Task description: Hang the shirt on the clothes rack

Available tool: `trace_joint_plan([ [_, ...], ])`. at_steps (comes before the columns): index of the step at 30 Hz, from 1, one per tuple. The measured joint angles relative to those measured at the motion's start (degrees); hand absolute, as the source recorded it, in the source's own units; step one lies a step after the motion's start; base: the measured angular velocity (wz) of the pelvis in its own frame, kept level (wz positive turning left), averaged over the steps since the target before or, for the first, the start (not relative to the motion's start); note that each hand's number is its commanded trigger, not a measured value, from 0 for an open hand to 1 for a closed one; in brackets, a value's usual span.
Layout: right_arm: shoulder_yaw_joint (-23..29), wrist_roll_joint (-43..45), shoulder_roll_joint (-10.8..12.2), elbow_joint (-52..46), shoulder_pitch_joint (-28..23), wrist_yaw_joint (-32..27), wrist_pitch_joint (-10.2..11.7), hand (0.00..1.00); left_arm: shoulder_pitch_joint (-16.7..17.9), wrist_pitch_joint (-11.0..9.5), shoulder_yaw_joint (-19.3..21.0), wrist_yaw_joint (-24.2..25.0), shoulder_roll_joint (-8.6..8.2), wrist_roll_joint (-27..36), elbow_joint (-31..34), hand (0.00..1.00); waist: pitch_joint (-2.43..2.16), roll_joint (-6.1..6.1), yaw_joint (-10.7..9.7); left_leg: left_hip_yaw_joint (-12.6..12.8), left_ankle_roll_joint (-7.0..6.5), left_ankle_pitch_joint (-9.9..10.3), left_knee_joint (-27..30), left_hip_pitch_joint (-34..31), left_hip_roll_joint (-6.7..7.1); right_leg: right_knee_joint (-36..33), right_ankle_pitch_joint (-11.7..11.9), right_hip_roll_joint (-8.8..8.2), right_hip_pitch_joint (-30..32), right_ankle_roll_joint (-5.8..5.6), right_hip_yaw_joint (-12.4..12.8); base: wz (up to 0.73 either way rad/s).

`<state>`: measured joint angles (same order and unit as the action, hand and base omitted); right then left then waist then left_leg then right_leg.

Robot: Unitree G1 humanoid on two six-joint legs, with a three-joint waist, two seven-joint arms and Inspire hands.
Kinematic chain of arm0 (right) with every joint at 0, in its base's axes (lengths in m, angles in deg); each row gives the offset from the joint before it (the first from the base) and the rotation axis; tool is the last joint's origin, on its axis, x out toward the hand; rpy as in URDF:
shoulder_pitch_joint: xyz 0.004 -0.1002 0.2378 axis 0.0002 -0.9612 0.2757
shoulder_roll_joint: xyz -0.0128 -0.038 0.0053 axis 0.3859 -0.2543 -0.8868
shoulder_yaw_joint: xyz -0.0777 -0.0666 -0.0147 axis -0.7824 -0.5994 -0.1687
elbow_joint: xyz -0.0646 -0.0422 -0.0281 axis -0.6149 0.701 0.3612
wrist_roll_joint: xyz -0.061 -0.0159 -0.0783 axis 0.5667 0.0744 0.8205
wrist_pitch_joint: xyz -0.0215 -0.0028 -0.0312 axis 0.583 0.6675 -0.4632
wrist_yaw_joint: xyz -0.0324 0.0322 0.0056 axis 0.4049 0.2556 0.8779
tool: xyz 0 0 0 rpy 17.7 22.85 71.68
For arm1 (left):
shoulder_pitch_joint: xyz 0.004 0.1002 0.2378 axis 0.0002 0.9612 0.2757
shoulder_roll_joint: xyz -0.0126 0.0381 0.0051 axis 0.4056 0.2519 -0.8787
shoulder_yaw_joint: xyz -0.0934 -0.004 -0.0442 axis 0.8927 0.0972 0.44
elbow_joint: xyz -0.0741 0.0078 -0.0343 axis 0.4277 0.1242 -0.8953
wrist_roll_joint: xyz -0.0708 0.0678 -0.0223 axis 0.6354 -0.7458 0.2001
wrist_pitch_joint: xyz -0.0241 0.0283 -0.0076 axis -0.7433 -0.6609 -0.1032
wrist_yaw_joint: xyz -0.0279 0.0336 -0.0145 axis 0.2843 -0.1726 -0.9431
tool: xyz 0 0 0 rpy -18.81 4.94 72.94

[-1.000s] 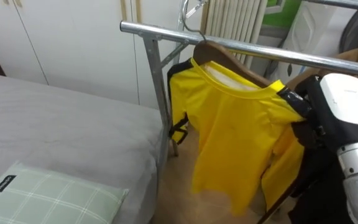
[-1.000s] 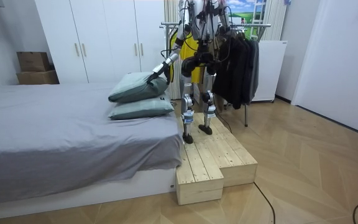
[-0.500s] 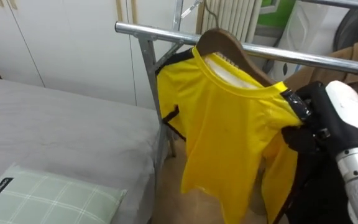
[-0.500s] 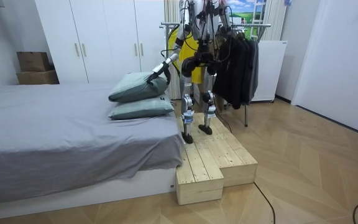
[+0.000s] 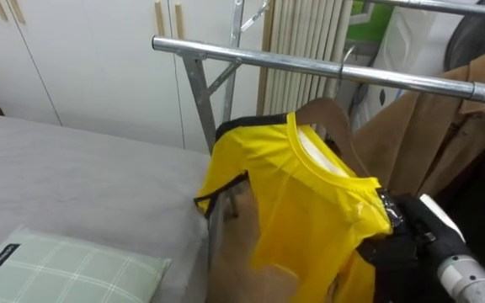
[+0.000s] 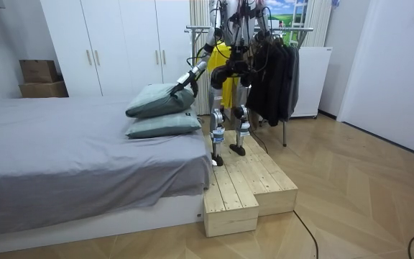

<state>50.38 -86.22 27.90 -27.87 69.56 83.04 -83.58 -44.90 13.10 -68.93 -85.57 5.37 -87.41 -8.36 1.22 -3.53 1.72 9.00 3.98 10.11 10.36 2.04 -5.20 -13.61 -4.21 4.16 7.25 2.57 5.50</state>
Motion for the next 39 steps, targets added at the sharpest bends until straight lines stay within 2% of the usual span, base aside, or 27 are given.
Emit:
trace_joint_plan([
  [3, -0.3, -3.2, 0.0, 1.8, 0.8, 1.5, -0.2, 1.00, 0.0, 0.1, 0.0, 0.2, 0.14, 0.0, 0.0, 0.00, 0.02, -0.11, 0.0, 0.0, -0.03, 0.0, 0.1, 0.0, 0.03, 0.0, 0.0, -0.07, -0.1, -0.03, -0.1, 0.00],
  [6, -1.5, -5.2, -0.1, 6.9, 4.1, 3.5, -0.2, 1.00, 0.0, 0.3, 1.0, 0.6, 0.43, 0.0, 1.3, 0.00, -0.06, -0.78, 0.1, -0.3, -0.03, 0.0, 0.3, -0.4, 0.00, 0.1, 0.1, -0.10, 0.0, 0.03, -0.4, 0.04],
  [13, -1.8, -7.7, -0.5, 13.5, 8.8, 7.4, -0.3, 1.00, 0.3, 0.7, 1.5, 0.6, 0.42, 0.1, 2.8, 0.00, -0.11, -1.11, 0.4, -0.4, -0.25, -0.2, 0.3, -0.3, 0.06, 0.0, 0.3, -0.05, 0.1, 0.35, -0.2, 0.01],
  [21, -1.8, -9.1, -3.2, 23.0, 14.9, 8.5, -0.3, 1.00, 0.5, 0.7, 1.5, 0.6, 0.42, 0.1, 2.8, 0.00, -0.12, -1.32, 0.4, -0.4, -0.24, -0.2, 0.3, -0.2, 0.05, 0.1, 0.2, -0.08, -0.1, 0.30, -0.3, 0.00],
  [34, -1.8, -9.1, -3.5, 28.0, 15.8, 8.5, -0.2, 1.00, 0.5, 0.7, 1.5, 0.7, 0.45, 0.1, 2.8, 0.00, -0.08, -1.25, 0.4, -0.4, -0.14, -0.3, 0.0, 0.1, 0.04, 0.1, 0.4, -0.12, -0.4, 0.53, -0.6, 0.00],
  [39, -1.7, -9.1, -3.5, 31.1, 15.9, 8.4, 1.4, 1.00, 1.0, 0.7, 1.5, 1.6, 0.50, 0.0, 2.8, 0.00, -0.04, -1.20, 0.4, -0.4, -0.17, -0.4, -0.3, 0.6, 0.06, 0.2, 0.1, -0.13, -0.8, 0.19, -0.6, 0.00],
])
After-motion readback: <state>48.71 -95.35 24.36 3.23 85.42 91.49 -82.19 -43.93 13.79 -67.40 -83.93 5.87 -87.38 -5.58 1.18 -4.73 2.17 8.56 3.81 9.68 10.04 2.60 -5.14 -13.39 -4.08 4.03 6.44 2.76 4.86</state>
